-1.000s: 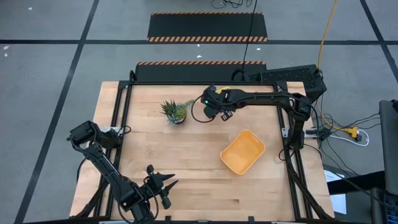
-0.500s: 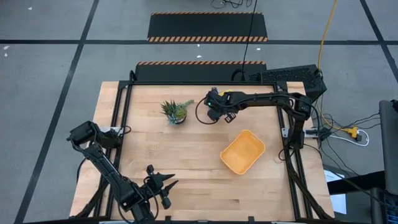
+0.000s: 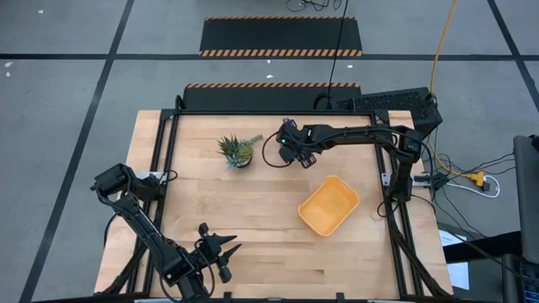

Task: Nest measuring cups in basket
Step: Stack the measuring cups on the purple measuring cup

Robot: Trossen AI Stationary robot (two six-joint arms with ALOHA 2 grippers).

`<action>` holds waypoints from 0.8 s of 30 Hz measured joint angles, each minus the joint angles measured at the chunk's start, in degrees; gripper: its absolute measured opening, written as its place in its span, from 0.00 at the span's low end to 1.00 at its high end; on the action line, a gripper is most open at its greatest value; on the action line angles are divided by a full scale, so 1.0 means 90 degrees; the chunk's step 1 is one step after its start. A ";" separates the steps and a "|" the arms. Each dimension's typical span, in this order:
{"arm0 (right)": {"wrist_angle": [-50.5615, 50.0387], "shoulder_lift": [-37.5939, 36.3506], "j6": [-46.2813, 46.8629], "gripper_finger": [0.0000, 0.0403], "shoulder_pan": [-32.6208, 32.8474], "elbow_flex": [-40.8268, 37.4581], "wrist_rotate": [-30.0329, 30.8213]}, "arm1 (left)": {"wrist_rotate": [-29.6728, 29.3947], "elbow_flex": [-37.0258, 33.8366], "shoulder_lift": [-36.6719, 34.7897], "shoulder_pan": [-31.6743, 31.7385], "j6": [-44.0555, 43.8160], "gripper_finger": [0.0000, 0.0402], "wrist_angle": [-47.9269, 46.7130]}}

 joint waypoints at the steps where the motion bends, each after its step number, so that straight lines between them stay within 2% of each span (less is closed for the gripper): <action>1: 0.0016 -0.0029 0.0016 0.65 0.0012 0.0000 -0.0005 | -0.0002 0.0000 0.0000 0.0002 0.0000 0.34 -0.0001; 12: 0.0067 -0.0401 0.0097 0.65 0.0002 0.0002 -0.0175 | 0.0000 0.0002 0.0000 0.0002 0.0019 0.34 -0.0004; 24: -0.1135 -0.0437 0.0578 0.65 -0.0471 0.0002 -0.0032 | 0.0018 0.0002 -0.0002 0.0000 0.0027 0.34 0.0023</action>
